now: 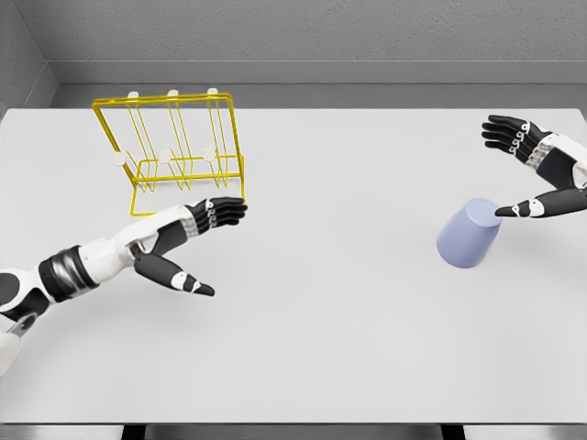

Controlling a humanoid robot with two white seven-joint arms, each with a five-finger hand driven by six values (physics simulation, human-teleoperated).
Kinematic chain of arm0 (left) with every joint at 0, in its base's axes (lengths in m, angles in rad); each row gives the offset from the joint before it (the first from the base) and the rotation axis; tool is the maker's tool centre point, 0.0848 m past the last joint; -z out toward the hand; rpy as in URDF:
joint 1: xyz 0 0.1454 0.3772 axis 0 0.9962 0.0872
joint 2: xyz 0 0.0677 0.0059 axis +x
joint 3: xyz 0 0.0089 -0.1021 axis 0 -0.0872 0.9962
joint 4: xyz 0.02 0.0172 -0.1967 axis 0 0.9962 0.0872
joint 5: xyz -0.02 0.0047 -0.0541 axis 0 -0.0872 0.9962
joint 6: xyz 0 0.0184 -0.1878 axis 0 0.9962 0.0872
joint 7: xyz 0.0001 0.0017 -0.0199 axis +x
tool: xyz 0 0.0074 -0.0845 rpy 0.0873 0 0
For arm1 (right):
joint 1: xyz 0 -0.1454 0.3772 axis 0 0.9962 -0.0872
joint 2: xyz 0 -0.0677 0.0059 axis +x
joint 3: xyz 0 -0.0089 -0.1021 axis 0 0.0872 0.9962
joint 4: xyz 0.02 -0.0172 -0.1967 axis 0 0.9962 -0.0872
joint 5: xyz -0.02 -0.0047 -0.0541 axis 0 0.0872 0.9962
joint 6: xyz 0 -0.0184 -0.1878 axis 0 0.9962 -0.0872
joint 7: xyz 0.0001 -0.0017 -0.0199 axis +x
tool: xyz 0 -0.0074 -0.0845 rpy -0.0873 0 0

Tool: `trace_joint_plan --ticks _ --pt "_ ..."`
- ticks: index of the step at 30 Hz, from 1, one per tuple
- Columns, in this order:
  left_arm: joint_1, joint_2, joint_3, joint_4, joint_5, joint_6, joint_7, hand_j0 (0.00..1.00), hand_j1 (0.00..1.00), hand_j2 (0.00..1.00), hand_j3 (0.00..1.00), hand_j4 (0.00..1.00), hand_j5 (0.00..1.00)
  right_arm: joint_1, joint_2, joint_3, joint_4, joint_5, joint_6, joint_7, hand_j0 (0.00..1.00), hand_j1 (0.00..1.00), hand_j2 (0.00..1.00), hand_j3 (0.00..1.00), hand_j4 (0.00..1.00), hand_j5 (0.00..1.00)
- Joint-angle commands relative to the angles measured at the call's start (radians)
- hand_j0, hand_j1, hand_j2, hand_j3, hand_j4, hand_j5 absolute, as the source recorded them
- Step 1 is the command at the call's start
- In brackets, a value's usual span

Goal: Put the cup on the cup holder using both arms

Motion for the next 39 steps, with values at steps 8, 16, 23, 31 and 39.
trace_joint_plan --ticks 8,16,23,31,39 --pt "0.002 -0.027 -0.003 -0.006 0.066 -0.001 0.0 1.0 1.0 1.0 1.0 1.0 1.0 0.0 0.004 -0.013 0.011 -0.007 0.001 0.0 1.0 1.0 1.0 1.0 1.0 1.0" --pt "-0.005 -0.04 -0.019 0.012 0.016 0.126 0.0 1.0 1.0 1.0 1.0 1.0 1.0 0.049 0.001 -0.025 0.041 -0.009 -0.045 0.0 1.0 1.0 1.0 1.0 1.0 1.0" --pt "0.005 -0.064 -0.003 0.012 0.043 0.131 0.0 1.0 1.0 1.0 1.0 1.0 1.0 0.123 0.004 -0.031 0.099 -0.018 -0.082 0.0 1.0 1.0 1.0 1.0 1.0 1.0" --pt "0.026 -0.064 0.052 -0.011 0.025 0.13 0.0 1.0 1.0 1.0 1.0 1.0 1.0 0.132 0.105 -0.033 0.185 -0.018 -0.082 0.0 1.0 1.0 1.0 1.0 1.0 1.0" --pt "0.029 -0.122 0.052 0.005 -0.02 0.133 0.0 1.0 1.0 1.0 1.0 1.0 1.0 0.175 0.113 -0.034 0.192 -0.018 -0.082 0.0 1.0 1.0 1.0 1.0 1.0 1.0"
